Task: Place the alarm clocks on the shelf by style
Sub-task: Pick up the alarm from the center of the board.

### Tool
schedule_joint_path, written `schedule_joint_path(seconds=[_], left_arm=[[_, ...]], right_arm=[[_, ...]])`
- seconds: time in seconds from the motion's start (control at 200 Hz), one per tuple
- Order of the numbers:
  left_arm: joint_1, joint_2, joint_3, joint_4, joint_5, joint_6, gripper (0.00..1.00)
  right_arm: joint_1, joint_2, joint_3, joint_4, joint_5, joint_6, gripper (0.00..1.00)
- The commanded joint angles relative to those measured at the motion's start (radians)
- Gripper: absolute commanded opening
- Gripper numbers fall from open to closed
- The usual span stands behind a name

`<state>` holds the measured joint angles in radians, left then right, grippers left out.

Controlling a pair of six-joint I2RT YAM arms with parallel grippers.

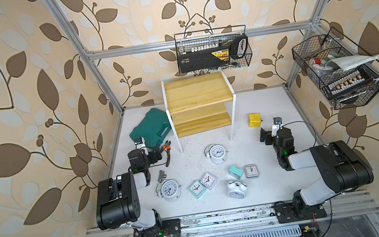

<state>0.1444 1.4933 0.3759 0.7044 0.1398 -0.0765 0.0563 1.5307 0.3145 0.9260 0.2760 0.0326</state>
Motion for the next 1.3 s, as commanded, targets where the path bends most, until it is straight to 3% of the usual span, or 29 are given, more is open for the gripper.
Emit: schedule_joint_path(seconds=[0.0, 1.155, 1.295], left_arm=[[0.001, 0.002, 0.024, 0.011, 0.017, 0.014, 0.99], [0.000, -0.003, 0.019, 0.017, 0.023, 0.017, 0.99], [0.002, -0.044, 0.099, -0.156, 0.046, 0.028, 0.99]], right_arm=[[0.003, -0.004, 0.023, 0.000, -0.011, -0.005, 0.99], [0.003, -0.019, 0.005, 0.028, -0.006, -0.005, 0.99], [0.006, -0.075, 0.003, -0.017, -0.022, -0.013, 0.99]])
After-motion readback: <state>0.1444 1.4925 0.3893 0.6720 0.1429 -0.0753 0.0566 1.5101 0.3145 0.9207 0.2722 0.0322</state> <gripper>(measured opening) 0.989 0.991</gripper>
